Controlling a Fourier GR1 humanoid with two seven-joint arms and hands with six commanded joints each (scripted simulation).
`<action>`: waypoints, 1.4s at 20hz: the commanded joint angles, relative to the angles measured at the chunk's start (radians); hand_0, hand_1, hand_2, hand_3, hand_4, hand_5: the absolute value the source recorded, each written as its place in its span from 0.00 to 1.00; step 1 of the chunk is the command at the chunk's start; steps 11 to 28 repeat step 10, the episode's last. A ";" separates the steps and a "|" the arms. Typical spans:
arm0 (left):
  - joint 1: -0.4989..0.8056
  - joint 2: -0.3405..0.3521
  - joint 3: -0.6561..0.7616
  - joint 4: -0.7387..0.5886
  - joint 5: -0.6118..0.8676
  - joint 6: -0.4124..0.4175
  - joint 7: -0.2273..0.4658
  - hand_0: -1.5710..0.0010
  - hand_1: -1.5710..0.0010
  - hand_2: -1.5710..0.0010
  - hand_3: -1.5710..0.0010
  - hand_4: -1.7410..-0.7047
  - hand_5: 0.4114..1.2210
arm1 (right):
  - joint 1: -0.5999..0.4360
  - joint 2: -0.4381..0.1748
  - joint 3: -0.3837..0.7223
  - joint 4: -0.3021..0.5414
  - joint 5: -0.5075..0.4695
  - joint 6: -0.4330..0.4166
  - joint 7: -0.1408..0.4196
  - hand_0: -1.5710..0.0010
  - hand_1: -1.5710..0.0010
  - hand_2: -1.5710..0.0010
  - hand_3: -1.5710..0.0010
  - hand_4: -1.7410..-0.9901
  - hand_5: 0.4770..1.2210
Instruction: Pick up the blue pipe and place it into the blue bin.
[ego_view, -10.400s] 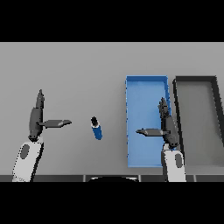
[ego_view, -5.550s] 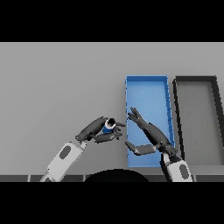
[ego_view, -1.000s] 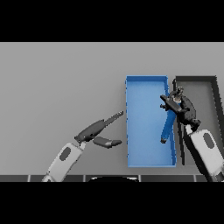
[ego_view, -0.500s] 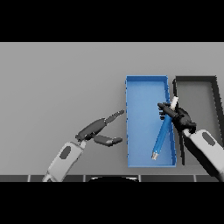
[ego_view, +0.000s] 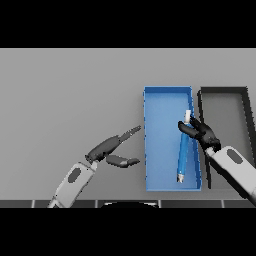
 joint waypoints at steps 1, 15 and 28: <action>-0.012 -0.005 0.004 0.005 0.003 0.000 0.005 1.00 1.00 1.00 1.00 0.83 0.08 | 0.001 0.001 0.001 -0.004 -0.002 0.011 -0.004 0.85 0.92 0.97 0.99 0.78 0.40; 0.011 0.002 -0.002 -0.001 0.003 -0.003 0.003 1.00 1.00 1.00 1.00 0.83 0.08 | 0.009 0.001 -0.005 -0.010 -0.010 0.031 -0.026 0.86 0.94 0.98 1.00 0.78 0.43; 0.011 0.002 -0.002 -0.001 0.003 -0.003 0.003 1.00 1.00 1.00 1.00 0.83 0.08 | 0.009 0.001 -0.005 -0.010 -0.010 0.031 -0.026 0.86 0.94 0.98 1.00 0.78 0.43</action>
